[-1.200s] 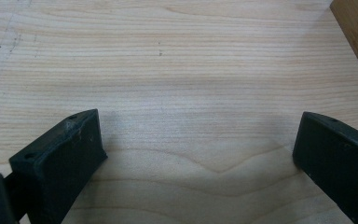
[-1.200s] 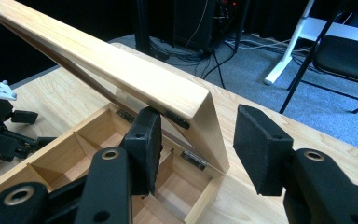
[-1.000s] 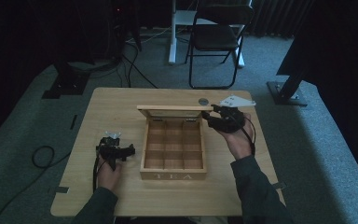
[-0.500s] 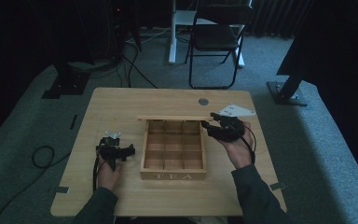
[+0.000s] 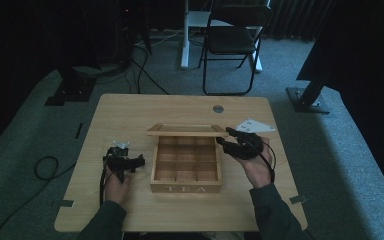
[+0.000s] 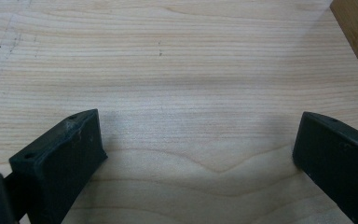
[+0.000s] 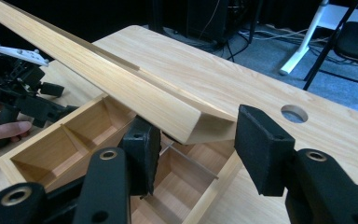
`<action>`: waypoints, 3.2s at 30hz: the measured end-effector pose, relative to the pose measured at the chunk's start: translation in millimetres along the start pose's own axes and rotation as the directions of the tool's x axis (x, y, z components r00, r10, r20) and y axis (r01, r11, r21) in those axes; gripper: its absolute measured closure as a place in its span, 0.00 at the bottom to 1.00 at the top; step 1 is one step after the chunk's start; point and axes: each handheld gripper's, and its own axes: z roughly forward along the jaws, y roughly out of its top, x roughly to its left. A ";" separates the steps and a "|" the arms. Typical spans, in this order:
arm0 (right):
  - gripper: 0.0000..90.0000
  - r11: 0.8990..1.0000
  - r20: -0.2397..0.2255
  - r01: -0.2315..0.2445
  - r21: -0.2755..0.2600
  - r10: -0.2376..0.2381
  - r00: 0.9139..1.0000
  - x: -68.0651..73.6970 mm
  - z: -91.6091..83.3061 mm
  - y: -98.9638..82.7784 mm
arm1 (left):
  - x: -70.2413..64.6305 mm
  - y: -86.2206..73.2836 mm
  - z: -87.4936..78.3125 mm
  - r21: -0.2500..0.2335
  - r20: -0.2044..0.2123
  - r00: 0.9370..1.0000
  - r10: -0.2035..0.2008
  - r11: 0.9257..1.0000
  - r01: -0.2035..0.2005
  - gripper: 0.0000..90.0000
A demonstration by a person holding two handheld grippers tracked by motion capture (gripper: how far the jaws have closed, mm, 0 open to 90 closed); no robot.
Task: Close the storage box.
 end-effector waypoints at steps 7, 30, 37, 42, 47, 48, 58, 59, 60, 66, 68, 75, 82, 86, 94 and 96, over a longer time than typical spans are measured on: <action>0.55 1.000 -0.015 -0.015 0.005 0.015 1.000 3.5 -1.6 -10.3 | -0.1 0.0 0.0 0.000 0.000 1.000 -0.002 1.000 0.002 0.02; 0.53 1.000 -0.002 -0.021 0.021 0.021 1.000 18.9 -5.2 -40.0 | -0.2 -0.1 -0.1 0.001 -0.001 1.000 -0.001 1.000 0.001 0.02; 0.52 0.999 -0.007 -0.023 0.023 0.023 1.000 20.5 -4.9 -46.5 | -0.5 -0.2 -0.1 0.001 -0.004 1.000 -0.004 1.000 0.004 0.02; 0.52 0.999 -0.011 -0.029 0.027 0.029 1.000 21.6 -4.6 -51.2 | -0.7 -0.3 0.0 -0.002 -0.004 1.000 -0.007 1.000 0.007 0.02; 0.52 0.999 -0.017 -0.040 0.030 0.041 0.999 22.6 -4.1 -55.8 | -0.4 -0.2 -0.2 0.002 -0.004 1.000 -0.003 1.000 0.003 0.02; 0.52 0.999 -0.019 -0.040 0.031 0.040 0.999 22.8 -4.0 -56.9 | -0.4 -0.2 -0.3 0.002 -0.004 1.000 -0.002 1.000 0.002 0.02; 0.51 0.998 -0.028 -0.045 0.043 0.047 0.999 24.2 -2.9 -64.5 | -0.6 -0.3 -0.4 0.003 -0.005 1.000 -0.003 1.000 0.003 0.02; 0.51 0.998 -0.029 -0.044 0.044 0.046 0.999 24.0 -2.7 -65.4 | -0.7 -0.3 -0.3 0.003 -0.006 1.000 -0.004 1.000 0.004 0.02; 0.51 0.998 -0.030 -0.048 0.046 0.049 0.998 24.4 -2.6 -66.1 | -0.7 -0.3 -0.3 0.003 -0.006 1.000 -0.003 1.000 0.003 0.02; 0.50 0.998 -0.034 -0.050 0.047 0.052 0.998 25.1 -2.6 -70.6 | -0.7 -0.3 -0.3 0.003 -0.006 1.000 -0.003 1.000 0.003 0.02; 0.50 0.997 -0.036 -0.053 0.047 0.055 0.998 25.3 -2.4 -72.4 | -0.7 -0.3 -0.2 0.001 -0.006 1.000 -0.004 1.000 0.004 0.02; 0.50 0.997 -0.036 -0.056 0.051 0.058 0.998 26.8 -2.1 -77.8 | -0.7 -0.3 -0.3 0.001 -0.006 1.000 -0.004 1.000 0.004 0.02; 0.50 0.997 -0.040 -0.059 0.059 0.061 0.997 27.9 -1.5 -83.9 | -0.7 -0.3 -0.3 0.002 -0.005 1.000 -0.004 1.000 0.004 0.02; 0.50 0.996 -0.046 -0.057 0.064 0.060 0.997 27.7 -2.0 -87.0 | -0.7 -0.3 -0.3 0.002 -0.006 1.000 -0.004 1.000 0.004 0.02; 0.50 0.996 -0.046 -0.063 0.061 0.066 0.997 28.7 -2.5 -90.8 | -0.7 -0.3 -0.3 0.002 -0.006 1.000 -0.004 1.000 0.004 0.02; 0.50 0.996 -0.047 -0.066 0.061 0.069 0.997 29.0 -2.7 -91.5 | -0.7 -0.3 -0.3 0.002 -0.006 1.000 -0.004 1.000 0.004 0.02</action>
